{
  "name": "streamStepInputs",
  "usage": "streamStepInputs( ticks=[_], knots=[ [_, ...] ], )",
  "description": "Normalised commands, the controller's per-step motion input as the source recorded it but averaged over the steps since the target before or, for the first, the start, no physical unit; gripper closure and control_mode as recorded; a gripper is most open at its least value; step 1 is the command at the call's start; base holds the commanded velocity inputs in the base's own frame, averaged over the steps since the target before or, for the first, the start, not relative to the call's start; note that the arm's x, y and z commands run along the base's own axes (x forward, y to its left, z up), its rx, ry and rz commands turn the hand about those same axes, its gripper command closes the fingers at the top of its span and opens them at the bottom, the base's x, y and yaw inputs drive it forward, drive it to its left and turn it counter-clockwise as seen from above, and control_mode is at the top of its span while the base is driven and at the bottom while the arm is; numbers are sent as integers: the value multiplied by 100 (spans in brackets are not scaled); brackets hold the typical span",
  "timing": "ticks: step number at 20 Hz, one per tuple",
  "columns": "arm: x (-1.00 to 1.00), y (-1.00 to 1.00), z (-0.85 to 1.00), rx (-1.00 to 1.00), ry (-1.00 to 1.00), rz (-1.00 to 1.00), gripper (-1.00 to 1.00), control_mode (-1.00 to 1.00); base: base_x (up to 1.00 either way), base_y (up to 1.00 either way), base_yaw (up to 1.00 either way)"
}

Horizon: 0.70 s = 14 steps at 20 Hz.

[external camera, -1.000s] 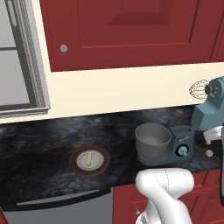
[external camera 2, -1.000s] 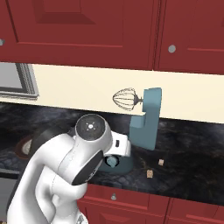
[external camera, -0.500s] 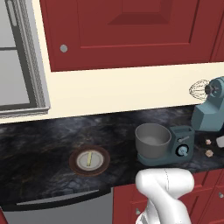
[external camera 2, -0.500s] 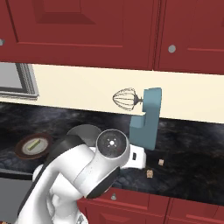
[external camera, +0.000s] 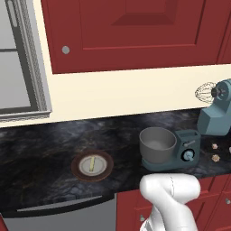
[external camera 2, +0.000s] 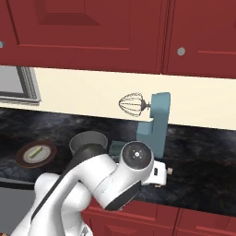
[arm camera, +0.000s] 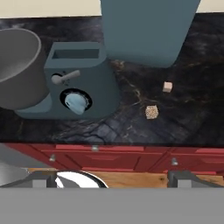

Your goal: Add butter and sugar cubes to the stand mixer bowl and then turn on the stand mixer to begin making frosting.

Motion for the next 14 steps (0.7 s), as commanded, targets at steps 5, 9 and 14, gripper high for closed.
streamStepInputs(
  ticks=[5, 9, 14],
  knots=[
    [18, -19, -29, 0, 17, 0, -100, -100, 0, 0, 0],
    [24, -8, -35, 0, 1, 0, -100, -100, 0, 0, 0],
    [15, -7, -44, 0, -12, 0, -100, -100, 0, 0, 0]
  ],
)
